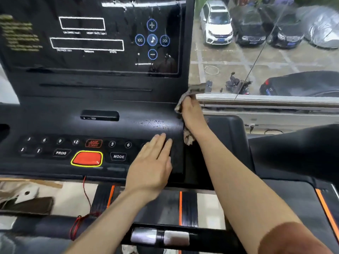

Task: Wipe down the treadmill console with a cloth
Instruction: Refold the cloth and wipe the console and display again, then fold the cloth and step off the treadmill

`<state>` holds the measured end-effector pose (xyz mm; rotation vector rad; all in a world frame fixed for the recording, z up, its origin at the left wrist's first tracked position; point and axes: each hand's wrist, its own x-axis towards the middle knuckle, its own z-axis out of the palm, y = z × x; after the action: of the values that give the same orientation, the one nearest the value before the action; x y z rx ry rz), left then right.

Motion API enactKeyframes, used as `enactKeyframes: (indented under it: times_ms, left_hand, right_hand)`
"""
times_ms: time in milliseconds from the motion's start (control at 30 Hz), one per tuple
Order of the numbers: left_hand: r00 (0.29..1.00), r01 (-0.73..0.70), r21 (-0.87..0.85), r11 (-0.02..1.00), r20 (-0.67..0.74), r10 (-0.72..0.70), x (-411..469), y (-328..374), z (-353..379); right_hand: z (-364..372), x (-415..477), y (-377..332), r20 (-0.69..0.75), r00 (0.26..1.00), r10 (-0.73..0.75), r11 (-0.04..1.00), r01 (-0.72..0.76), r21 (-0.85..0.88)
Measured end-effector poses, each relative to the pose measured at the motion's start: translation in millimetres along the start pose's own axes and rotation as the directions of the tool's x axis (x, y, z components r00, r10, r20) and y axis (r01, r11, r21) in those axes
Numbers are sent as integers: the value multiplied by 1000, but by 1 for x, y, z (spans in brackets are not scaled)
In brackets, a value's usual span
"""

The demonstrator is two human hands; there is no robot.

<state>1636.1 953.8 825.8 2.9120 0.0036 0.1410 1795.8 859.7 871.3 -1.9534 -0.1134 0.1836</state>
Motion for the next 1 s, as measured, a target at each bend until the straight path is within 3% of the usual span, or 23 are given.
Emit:
enactKeyframes:
  times_ms: [67, 133, 200, 233, 333, 400, 533, 667, 767, 833, 900, 1000]
  left_hand:
    - [1000, 5, 14, 1000, -27, -5, -1, 2, 6]
    - [998, -13, 6, 1000, -61, 13, 0, 2, 4]
    - [996, -21, -11, 1000, -85, 20, -1, 1, 3]
    - [996, -17, -26, 1000, -89, 14, -1, 1, 2]
    - [992, -25, -100, 995, -125, 13, 0, -1, 0]
    - [987, -63, -185, 981, -160, 33, 1, -4, -4]
    - [979, -85, -384, 920, -206, 4, -11, -9, -12]
    - [975, -71, -505, 860, -215, -46, -50, -14, -15]
    - [977, -49, -653, 756, -188, -99, -81, -21, -26]
    - [978, 30, -770, 638, -110, -178, -98, -30, -42]
    - [973, 83, -839, 537, -49, -227, -120, -44, -63]
    - [908, 260, -908, 328, 114, -403, -158, -84, -93]
  right_hand:
    - [5, 4, -7, -51, 998, 33, 985, -24, 173]
    - [11, -1, -5, -81, 996, 44, 982, -28, 185]
    - [15, -12, 3, -91, 995, -33, 998, 36, 42]
    - [17, -20, 8, -83, 993, -80, 991, 70, -114]
    - [21, -54, 28, -63, 961, -270, 867, 213, -451]
    - [21, -84, 34, -69, 976, -208, 856, 147, -496]
    - [38, -133, 56, -56, 935, -350, 803, 269, -531]
    - [59, -173, 49, -219, 945, -243, 907, 141, -397]
    - [72, -192, 31, -234, 961, -150, 963, 89, -255]
    - [87, -207, 11, -197, 980, 38, 999, -31, 38]
    - [104, -226, -15, -142, 979, 149, 950, -102, 296]
    - [140, -257, -54, 34, 994, 105, 948, -111, 299]
